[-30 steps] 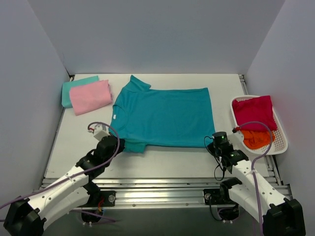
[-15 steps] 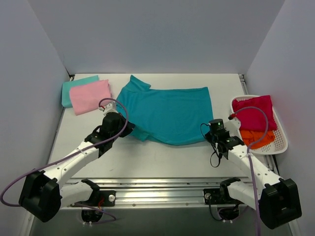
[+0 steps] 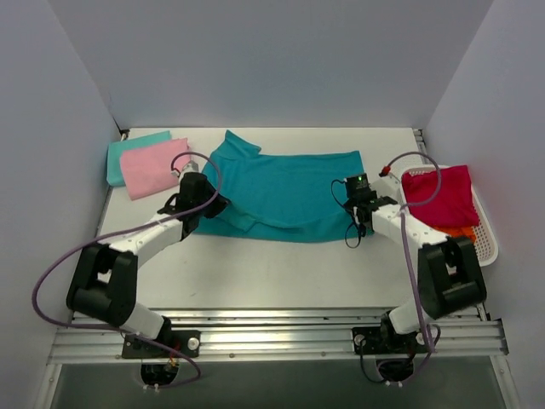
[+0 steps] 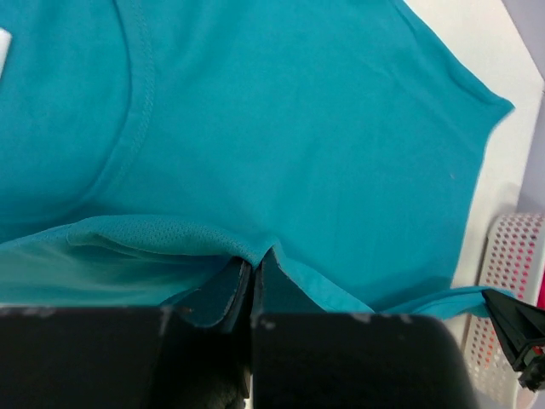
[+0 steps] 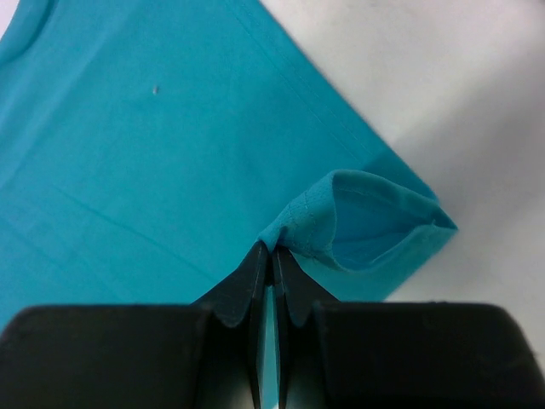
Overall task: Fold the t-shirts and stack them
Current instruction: Fold the tshirt
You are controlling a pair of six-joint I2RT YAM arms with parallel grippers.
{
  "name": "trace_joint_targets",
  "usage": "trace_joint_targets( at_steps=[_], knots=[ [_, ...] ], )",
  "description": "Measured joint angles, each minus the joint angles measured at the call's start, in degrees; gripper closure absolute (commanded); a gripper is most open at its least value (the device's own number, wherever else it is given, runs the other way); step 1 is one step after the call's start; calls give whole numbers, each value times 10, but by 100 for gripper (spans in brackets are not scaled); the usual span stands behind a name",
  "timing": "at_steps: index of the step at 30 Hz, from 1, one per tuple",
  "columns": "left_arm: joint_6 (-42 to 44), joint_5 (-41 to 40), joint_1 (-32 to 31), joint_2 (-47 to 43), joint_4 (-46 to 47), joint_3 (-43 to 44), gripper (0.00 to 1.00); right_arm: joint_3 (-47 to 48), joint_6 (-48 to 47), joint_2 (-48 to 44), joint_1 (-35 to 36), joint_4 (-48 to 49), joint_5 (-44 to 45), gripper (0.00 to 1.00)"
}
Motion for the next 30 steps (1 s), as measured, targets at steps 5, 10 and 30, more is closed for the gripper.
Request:
trace_joint_targets(
  at_steps=[5, 10, 30],
  knots=[
    [0, 19, 31, 126, 28, 66, 98, 96, 5, 147, -16, 17, 13, 100],
    [-1, 70, 77, 271, 36, 173, 58, 191, 16, 283, -34, 12, 23, 85],
    [-41, 85, 153, 229, 27, 220, 6, 264, 7, 221, -12, -53, 90, 0]
  ],
)
